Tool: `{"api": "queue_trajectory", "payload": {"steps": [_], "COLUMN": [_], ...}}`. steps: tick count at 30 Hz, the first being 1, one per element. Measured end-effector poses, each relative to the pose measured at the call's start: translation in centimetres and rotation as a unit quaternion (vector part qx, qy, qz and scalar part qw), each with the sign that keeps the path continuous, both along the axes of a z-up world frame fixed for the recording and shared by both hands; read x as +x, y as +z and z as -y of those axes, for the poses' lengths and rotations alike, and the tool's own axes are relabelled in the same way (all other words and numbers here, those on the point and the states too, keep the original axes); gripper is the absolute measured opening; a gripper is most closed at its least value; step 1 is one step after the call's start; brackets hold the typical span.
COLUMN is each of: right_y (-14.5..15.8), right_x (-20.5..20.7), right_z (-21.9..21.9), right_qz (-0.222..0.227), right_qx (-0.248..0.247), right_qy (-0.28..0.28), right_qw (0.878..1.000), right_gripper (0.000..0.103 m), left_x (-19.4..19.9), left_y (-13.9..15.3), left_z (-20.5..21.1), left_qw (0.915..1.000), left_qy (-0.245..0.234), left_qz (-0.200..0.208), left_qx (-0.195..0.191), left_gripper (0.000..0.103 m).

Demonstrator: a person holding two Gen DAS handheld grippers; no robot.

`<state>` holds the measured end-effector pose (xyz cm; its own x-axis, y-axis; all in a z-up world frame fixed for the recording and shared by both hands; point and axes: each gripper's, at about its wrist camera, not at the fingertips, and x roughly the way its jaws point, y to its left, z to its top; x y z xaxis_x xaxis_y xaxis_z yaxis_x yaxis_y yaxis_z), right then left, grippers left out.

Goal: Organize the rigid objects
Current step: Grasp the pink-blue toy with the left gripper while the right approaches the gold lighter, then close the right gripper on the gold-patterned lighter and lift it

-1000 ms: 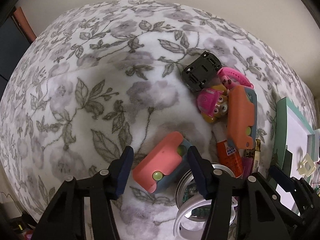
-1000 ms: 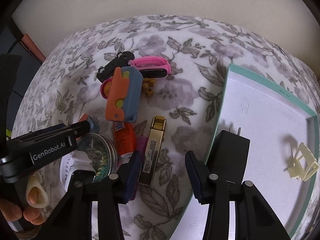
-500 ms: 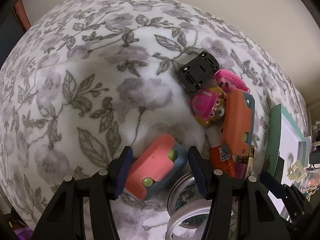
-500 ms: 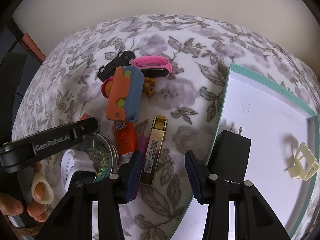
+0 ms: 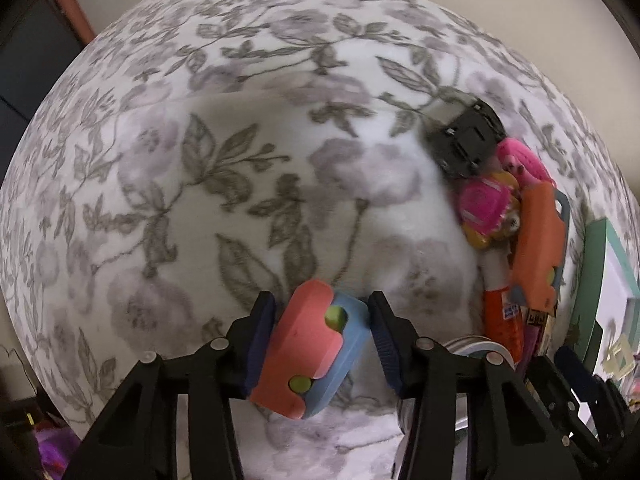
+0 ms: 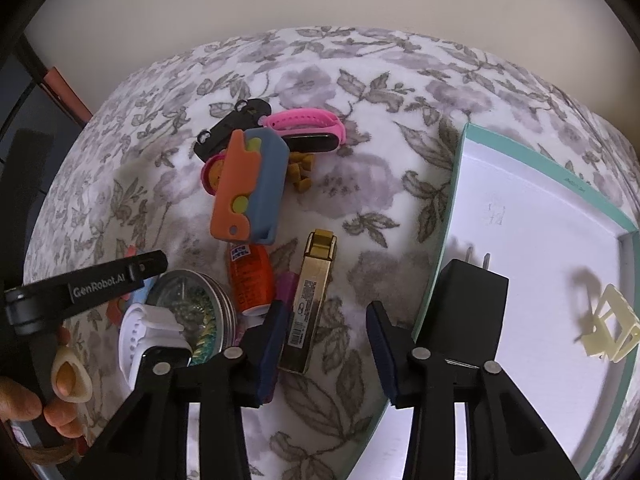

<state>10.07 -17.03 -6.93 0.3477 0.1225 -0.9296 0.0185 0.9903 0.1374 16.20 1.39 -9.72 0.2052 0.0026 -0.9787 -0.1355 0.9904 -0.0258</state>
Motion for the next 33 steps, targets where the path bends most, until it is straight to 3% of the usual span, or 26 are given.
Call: {"api": "queue_trajectory", "payload": {"steps": [9, 13, 33], "right_y": [0.3, -0.1, 0.1], "right_x": [0.1, 0.3, 0.3], "right_z": [-0.6, -0.7, -0.5], "right_qz": [0.001, 0.0, -0.007], "right_qx": [-0.025, -0.008, -0.018], "right_qy": [0.008, 0.01, 0.013], "right_qw": [1.0, 1.0, 1.0], "right_gripper": [0.034, 0.033, 0.03], "left_x": [-0.1, -0.1, -0.6], "left_y": [-0.6, -0.8, -0.7], "left_z": [-1.9, -3.3, -1.4], "left_qw": [0.9998, 0.9998, 0.9996], "left_qy": [0.019, 0.014, -0.001], "left_qz": [-0.005, -0.007, -0.013], "left_qx": [0.01, 0.015, 0.025], "left_gripper": [0.048, 0.048, 0.048]}}
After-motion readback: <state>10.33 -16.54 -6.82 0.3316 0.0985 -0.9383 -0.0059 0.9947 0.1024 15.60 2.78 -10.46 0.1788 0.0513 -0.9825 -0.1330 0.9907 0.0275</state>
